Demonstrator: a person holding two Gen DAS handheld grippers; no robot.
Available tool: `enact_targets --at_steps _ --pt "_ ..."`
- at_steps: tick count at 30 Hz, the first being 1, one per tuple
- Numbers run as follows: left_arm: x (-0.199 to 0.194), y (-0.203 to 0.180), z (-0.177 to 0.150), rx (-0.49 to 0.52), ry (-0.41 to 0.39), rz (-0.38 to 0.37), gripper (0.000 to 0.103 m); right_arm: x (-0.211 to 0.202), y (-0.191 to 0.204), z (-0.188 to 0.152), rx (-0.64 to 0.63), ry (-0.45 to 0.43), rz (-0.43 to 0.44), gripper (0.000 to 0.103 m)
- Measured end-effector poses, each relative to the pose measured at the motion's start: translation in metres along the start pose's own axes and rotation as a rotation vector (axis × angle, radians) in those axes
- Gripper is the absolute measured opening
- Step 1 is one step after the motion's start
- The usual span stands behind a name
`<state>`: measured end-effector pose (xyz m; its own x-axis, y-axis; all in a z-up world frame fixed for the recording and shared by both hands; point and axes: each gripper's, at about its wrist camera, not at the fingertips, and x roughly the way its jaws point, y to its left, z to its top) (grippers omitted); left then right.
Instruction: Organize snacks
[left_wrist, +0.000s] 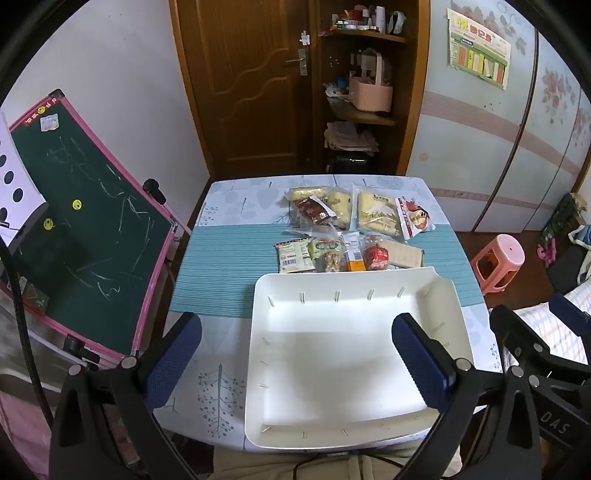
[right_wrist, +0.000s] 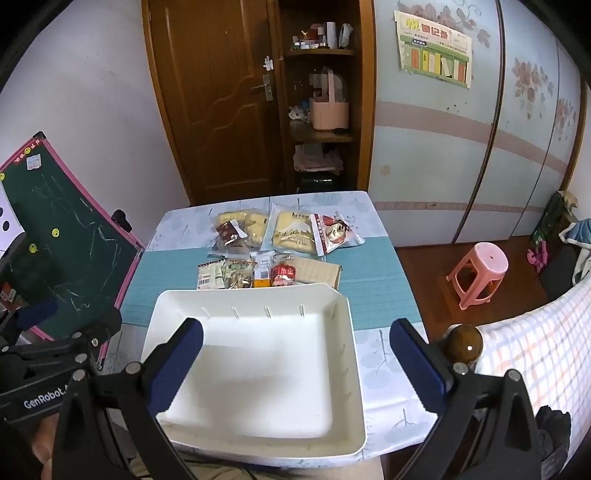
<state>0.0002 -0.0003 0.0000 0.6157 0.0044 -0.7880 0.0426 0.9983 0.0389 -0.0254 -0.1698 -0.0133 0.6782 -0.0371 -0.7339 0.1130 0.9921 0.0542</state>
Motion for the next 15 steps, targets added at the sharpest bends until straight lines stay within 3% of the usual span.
enact_targets --at_steps 15 --pt "-0.0001 0.0001 -0.0001 0.000 0.001 -0.001 0.102 0.0047 -0.0006 -0.0004 0.005 0.014 0.008 0.102"
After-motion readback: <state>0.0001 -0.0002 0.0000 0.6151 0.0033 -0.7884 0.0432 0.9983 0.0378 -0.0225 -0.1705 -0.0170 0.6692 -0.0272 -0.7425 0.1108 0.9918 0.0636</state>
